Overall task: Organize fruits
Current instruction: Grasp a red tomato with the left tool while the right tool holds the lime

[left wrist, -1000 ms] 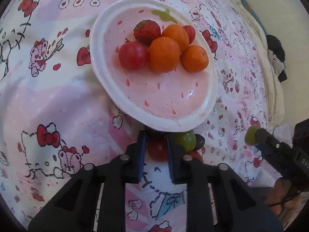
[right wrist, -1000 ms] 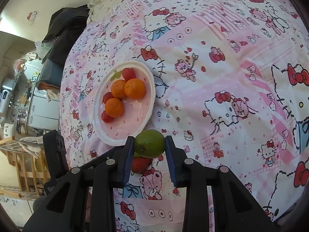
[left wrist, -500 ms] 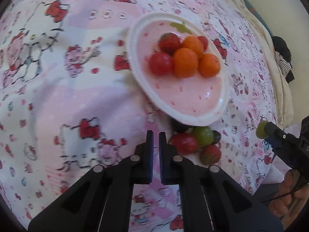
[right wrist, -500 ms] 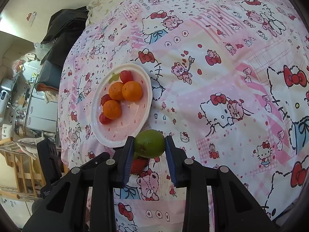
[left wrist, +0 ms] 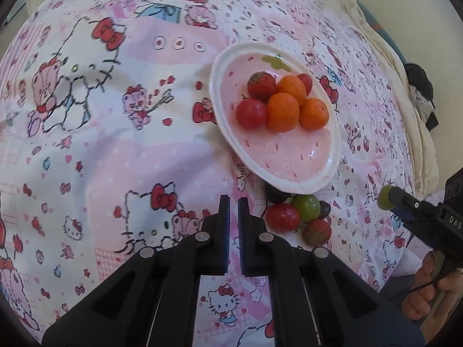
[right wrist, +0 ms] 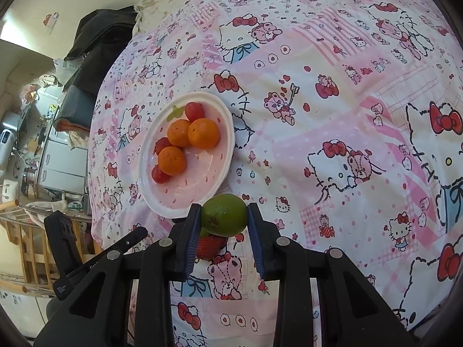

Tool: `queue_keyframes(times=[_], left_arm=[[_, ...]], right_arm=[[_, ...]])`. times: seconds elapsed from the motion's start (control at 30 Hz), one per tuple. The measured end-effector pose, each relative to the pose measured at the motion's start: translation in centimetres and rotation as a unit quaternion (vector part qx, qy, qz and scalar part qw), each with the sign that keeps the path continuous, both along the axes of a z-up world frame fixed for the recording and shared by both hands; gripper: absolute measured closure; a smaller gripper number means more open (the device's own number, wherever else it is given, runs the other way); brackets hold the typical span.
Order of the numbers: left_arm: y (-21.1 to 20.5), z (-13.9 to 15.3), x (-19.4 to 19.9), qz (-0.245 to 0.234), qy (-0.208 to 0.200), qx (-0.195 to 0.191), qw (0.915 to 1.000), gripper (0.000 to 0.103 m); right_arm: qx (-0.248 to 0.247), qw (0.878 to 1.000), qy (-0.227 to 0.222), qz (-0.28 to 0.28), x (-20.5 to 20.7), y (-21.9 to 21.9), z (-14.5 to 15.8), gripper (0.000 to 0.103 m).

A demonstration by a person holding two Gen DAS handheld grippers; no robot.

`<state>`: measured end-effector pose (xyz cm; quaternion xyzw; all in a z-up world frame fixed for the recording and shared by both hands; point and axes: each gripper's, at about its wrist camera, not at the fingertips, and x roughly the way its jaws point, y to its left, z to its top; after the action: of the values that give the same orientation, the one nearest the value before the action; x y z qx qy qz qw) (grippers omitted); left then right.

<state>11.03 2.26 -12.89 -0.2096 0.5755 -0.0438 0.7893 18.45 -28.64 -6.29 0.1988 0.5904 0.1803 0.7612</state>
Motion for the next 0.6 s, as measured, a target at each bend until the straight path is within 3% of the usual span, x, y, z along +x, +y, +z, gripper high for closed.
queue_keyframes(times=[0.13,0.23,0.3,0.33,0.37,0.6], left_arm=[[-1.6,-0.3,0.3,-0.014,0.0,0.038,0.9992,0.099],[-2.7,-1.1,0.5,-0.032,0.017,0.013,0.9993,0.097],[-3.5,-1.3,0.6,-0.04,0.025,-0.004,0.9989,0.081],[-4.0,-1.3,0.5,-0.044,0.019,-0.006,0.9988,0.068],[-4.3,-1.1,0.5,-0.046,0.014,-0.004,0.9988,0.066],[-6.5,-2.3,1.4,-0.07,0.025,-0.004,0.9973,0.066]], right_arm=[[0.001,1.0,0.0,-0.001,0.1,0.0,0.0,0.07],[-0.001,1.0,0.0,0.002,0.1,0.0,0.0,0.07],[-0.003,1.0,0.001,0.004,0.1,0.1,-0.1,0.07],[-0.004,1.0,0.0,0.004,0.1,0.1,-0.1,0.07],[-0.004,1.0,0.0,0.003,0.1,0.0,-0.1,0.07],[-0.005,1.0,0.0,0.001,0.0,0.0,0.0,0.07]])
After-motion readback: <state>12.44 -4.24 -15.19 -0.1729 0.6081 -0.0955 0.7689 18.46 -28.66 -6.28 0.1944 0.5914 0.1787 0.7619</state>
